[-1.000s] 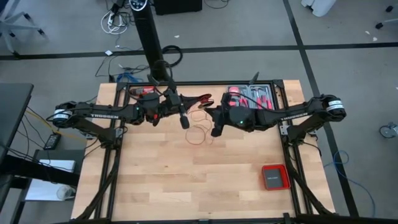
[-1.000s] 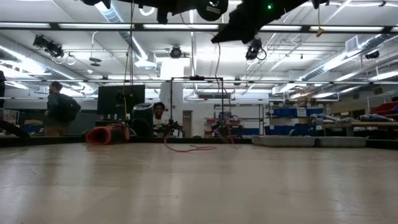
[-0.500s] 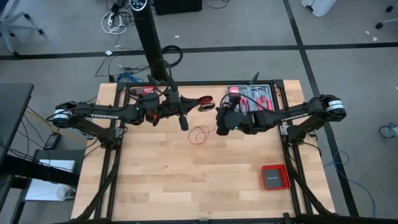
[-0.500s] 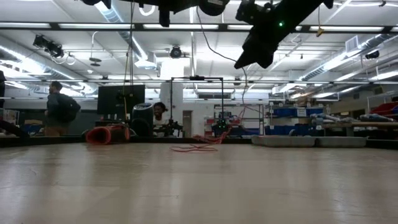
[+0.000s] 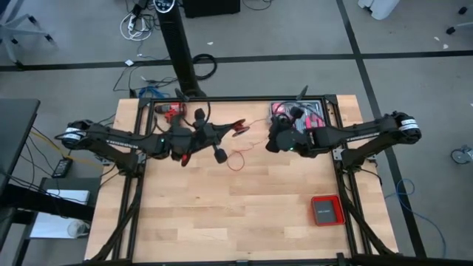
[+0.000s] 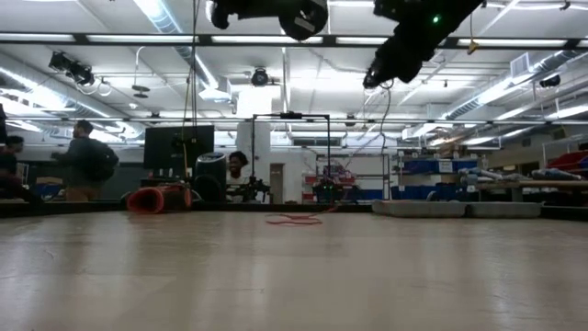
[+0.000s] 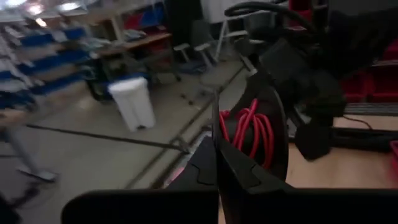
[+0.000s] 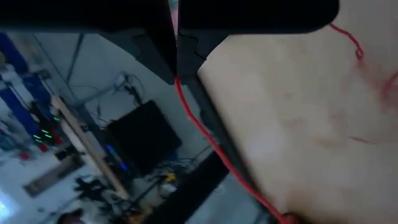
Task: Coil cords
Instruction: Coil the red wire on the black spool
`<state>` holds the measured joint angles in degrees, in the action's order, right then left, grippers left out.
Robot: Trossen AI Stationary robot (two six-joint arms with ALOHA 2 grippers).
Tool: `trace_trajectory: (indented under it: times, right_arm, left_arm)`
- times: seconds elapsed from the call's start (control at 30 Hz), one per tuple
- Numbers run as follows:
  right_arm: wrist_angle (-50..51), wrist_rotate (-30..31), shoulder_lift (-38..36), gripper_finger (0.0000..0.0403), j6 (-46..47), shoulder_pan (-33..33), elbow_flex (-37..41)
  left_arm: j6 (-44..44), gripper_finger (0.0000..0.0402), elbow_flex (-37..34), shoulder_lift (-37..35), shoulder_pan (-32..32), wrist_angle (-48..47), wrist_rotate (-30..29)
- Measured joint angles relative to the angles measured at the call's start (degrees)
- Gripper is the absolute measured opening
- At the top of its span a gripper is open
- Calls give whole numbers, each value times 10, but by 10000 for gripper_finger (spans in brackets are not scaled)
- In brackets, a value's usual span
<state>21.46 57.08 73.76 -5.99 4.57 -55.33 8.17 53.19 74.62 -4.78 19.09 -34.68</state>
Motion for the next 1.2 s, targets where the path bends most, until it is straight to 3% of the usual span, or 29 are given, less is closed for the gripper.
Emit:
trace_trajectory:
  times: [0.27,0.7,1.0,1.2]
  right_arm:
    - [9,53,-64,0,0,31,0]
    - [-173,-41,-52,0,-157,86,0]
    - [-255,-131,-15,0,-181,93,0]
    - [-222,-148,-12,0,-210,92,0]
  left_arm:
    - [4,0,0,-1,-17,-12,-49]
    - [32,0,0,31,-10,-26,-94]
    - [35,0,0,102,10,13,-97]
    - [45,0,-1,106,10,25,-105]
